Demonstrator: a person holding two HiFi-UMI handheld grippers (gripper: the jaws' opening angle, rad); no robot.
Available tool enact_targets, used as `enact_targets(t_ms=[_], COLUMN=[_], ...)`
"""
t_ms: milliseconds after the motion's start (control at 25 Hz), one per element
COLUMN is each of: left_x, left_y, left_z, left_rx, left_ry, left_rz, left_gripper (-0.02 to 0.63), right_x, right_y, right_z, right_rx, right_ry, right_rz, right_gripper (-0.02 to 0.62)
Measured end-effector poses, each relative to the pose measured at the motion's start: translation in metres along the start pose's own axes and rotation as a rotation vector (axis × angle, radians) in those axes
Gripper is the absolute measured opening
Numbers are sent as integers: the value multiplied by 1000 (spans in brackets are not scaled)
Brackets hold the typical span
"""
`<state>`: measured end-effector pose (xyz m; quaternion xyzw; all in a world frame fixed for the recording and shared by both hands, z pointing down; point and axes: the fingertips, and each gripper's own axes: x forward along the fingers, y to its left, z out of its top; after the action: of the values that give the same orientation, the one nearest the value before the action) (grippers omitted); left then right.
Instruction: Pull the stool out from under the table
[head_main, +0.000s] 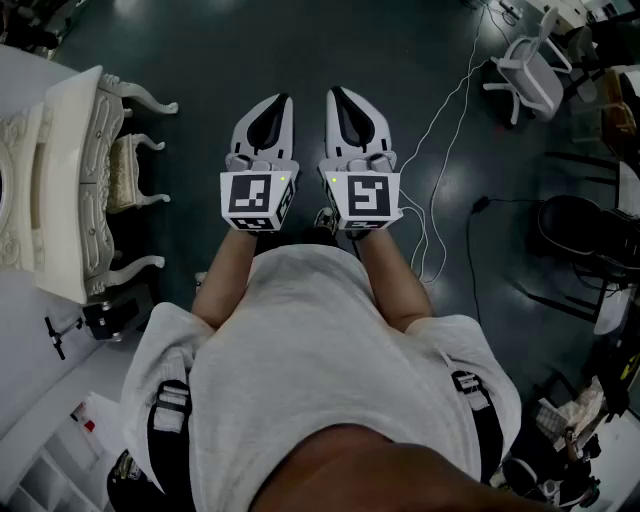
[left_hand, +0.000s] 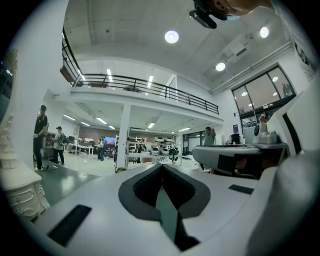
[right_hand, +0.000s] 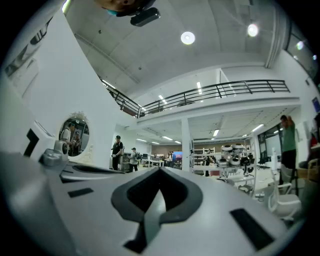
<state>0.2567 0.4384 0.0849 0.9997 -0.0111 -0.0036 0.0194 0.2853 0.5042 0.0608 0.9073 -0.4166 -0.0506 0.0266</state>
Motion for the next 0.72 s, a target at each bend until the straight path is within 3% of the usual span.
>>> enact_targets(t_ms=[400, 720], left_x=[1, -14], left_y=[-9, 44], left_z=[-8, -25], left_rx=[2, -17], left_ry=[18, 51], left_rz=[79, 207], left_gripper=[6, 6], right_x=[2, 37], right_y=[-8, 34], right_z=[-3, -20], right_rx=[38, 53], right_ry=[-21, 18], right_rz=[103, 232], right_gripper=[12, 12])
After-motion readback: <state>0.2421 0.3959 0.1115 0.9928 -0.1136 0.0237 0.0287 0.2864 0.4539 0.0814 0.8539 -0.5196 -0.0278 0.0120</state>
